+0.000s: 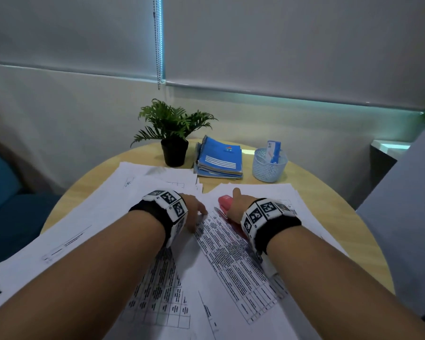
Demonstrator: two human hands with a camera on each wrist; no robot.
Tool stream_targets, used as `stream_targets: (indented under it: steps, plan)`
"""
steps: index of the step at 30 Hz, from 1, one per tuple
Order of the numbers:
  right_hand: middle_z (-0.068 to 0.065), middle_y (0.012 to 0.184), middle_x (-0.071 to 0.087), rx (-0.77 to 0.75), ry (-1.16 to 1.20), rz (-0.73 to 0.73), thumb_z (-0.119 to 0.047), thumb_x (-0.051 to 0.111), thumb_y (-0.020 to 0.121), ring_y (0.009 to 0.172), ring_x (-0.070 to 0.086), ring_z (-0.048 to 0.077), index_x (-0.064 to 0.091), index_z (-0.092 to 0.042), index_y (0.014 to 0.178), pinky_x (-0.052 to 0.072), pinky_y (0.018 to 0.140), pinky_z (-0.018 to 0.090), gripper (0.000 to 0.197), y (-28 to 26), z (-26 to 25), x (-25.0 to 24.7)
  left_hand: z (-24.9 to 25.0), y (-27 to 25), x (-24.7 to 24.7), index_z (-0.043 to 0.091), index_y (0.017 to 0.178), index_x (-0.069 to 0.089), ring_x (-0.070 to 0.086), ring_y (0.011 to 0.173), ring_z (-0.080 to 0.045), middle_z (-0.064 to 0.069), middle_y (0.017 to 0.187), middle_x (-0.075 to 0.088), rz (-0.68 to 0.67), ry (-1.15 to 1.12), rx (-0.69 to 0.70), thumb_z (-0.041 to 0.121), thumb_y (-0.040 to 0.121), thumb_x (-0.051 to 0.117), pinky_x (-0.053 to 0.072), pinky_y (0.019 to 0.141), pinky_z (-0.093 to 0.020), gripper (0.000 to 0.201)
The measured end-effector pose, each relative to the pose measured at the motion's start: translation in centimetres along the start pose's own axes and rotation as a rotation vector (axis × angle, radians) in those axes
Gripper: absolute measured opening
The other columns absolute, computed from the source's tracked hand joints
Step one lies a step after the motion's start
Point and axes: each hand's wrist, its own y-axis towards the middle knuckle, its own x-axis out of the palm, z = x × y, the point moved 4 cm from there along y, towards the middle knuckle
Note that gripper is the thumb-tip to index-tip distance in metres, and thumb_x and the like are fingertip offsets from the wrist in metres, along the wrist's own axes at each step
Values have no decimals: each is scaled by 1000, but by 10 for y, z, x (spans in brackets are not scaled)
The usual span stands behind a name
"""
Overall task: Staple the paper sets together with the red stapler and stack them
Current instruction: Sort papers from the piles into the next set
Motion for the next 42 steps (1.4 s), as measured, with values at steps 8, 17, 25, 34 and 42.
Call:
stream_targets:
  steps: [8,17,25,34,42]
  plan:
    - [13,131,48,-32,-124,7,-28,32,103,119,52,29,35,-8,133,40,94,37,37,0,-2,-5,7,5,2,33,148,21,25,141,-19,2,157,17,-29,204,24,24,90,55,21,113,-35,68]
    - [13,125,48,-93,-190,70,-29,32,102,115,53,29,38,-10,131,40,80,36,35,1,-4,-4,7,13,1,37,146,23,33,137,-21,3,154,24,-50,199,-3,28,87,57,27,110,-33,69]
    - [11,122,46,-114,-195,62,-28,47,97,110,54,28,40,-12,127,45,81,39,35,22,-6,7,10,11,3,32,149,15,25,141,-18,8,158,10,-68,269,20,24,92,49,19,114,-31,67]
    - [12,125,49,-13,-179,14,-38,45,97,114,52,32,41,-17,124,45,95,49,34,39,4,4,16,12,1,19,141,37,42,129,-20,-3,147,38,-7,267,75,19,90,50,34,103,-30,52]
    - [3,98,58,-35,-277,-31,-38,56,90,81,57,26,45,-25,104,53,78,45,22,51,5,0,17,14,-1,17,136,42,47,123,-20,-3,140,46,1,262,73,14,88,52,40,93,-30,49]
